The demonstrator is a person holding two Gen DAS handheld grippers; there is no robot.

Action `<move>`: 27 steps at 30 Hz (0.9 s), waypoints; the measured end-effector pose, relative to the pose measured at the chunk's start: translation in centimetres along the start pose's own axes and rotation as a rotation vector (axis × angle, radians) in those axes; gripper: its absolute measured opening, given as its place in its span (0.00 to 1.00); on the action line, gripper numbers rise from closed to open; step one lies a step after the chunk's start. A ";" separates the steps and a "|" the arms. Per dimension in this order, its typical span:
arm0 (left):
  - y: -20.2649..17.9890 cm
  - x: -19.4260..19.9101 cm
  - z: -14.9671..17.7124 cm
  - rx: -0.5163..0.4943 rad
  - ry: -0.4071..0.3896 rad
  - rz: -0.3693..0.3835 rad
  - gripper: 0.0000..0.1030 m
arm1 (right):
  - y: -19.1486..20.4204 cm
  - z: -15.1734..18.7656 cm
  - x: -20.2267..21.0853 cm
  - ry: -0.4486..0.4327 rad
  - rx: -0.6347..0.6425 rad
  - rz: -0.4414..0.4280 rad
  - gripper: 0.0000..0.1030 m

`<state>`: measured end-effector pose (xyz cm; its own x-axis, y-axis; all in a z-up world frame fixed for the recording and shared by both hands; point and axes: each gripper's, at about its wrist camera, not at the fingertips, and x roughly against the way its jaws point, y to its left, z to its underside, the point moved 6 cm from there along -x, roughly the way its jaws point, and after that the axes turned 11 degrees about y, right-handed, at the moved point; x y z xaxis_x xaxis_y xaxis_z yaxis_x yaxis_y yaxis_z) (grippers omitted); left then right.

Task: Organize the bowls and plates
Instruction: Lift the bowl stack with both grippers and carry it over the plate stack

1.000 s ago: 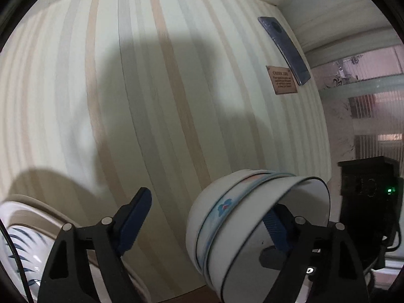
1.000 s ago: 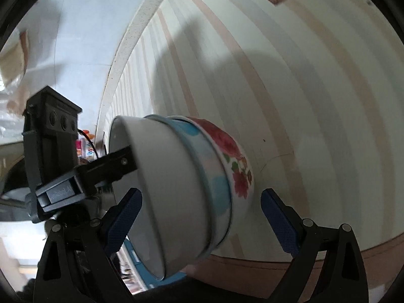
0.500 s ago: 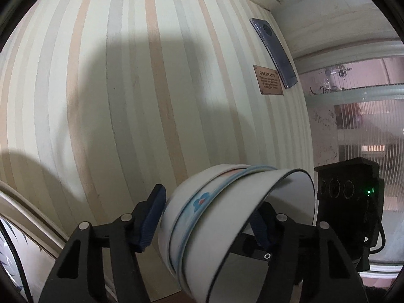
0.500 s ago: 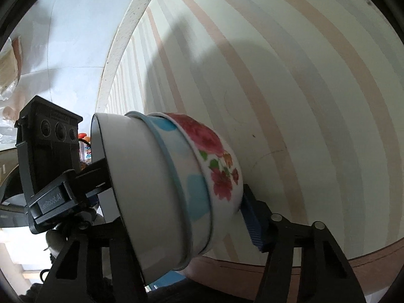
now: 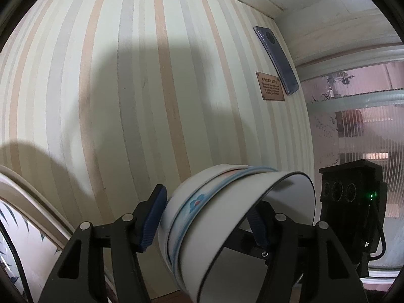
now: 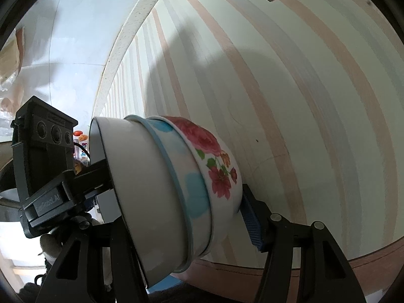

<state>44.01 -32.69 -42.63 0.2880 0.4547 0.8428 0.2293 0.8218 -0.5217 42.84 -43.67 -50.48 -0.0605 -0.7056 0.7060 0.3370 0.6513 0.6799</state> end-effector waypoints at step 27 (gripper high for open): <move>8.2 12.4 4.6 0.220 -0.186 -0.050 0.57 | 13.1 1.6 -4.3 0.170 0.203 -0.040 0.60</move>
<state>45.20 -18.69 -35.84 0.1011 0.4501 0.8873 0.0262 0.8903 -0.4546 46.03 -31.66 -44.27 0.0948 -0.7572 0.6462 0.1406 0.6528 0.7443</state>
